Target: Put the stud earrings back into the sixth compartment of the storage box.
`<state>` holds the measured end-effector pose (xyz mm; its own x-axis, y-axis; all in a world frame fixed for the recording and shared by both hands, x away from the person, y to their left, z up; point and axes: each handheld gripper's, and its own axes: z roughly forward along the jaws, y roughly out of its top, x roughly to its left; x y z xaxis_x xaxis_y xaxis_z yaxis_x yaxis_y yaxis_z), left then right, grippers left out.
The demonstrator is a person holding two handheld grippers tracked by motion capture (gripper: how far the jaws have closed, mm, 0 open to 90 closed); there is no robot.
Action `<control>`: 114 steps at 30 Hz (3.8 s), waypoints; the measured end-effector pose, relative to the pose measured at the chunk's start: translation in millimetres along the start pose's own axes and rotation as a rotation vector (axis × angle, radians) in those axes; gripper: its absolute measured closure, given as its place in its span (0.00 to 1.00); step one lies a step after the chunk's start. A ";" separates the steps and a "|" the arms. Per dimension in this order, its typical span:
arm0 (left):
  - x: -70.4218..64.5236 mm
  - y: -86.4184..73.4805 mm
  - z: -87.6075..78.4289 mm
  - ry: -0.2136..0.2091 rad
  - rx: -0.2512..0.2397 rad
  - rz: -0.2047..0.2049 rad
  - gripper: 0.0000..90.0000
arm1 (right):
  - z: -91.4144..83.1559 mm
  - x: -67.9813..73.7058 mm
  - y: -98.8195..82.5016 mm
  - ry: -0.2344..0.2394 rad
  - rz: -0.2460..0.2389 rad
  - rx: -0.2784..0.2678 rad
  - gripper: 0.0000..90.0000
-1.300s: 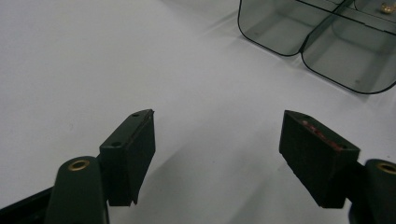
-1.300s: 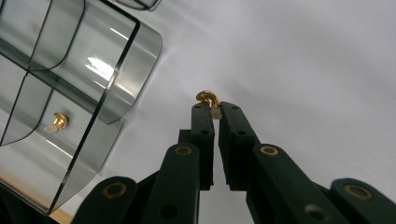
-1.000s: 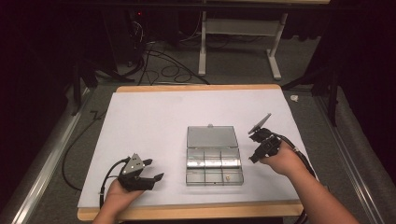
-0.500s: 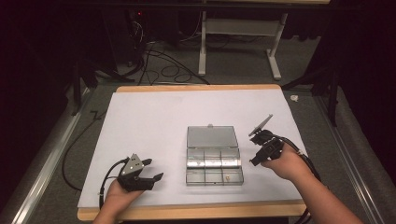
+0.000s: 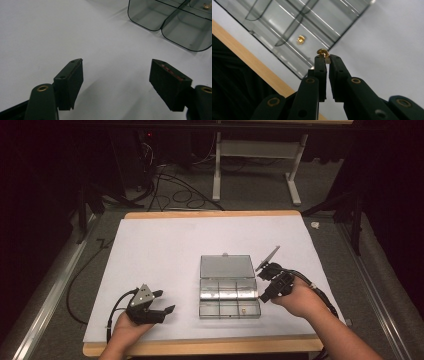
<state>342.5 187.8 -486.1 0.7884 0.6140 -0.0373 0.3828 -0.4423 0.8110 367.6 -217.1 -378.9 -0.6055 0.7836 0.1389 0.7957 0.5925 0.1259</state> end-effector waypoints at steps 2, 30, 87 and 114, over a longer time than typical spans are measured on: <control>-0.3 -0.1 0.0 0.000 -0.003 0.002 0.31 | 1.7 5.4 3.0 0.007 -0.019 -0.005 0.95; 0.2 -0.5 -1.4 -0.002 -0.009 -0.001 0.31 | 59.6 24.9 31.0 -0.024 -0.066 0.109 0.95; -0.5 -0.6 -0.9 0.008 -0.007 0.000 0.31 | 18.7 -66.9 -39.1 -0.060 0.163 -0.056 0.89; -1.5 -0.5 -1.2 0.014 -0.004 0.010 0.31 | 34.0 -68.4 -86.2 -0.122 0.247 -0.401 0.63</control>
<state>340.6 187.9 -485.8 0.7858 0.6181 -0.0209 0.3727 -0.4463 0.8136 341.0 -315.4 -432.7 -0.3738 0.9221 0.0995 0.8319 0.2859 0.4756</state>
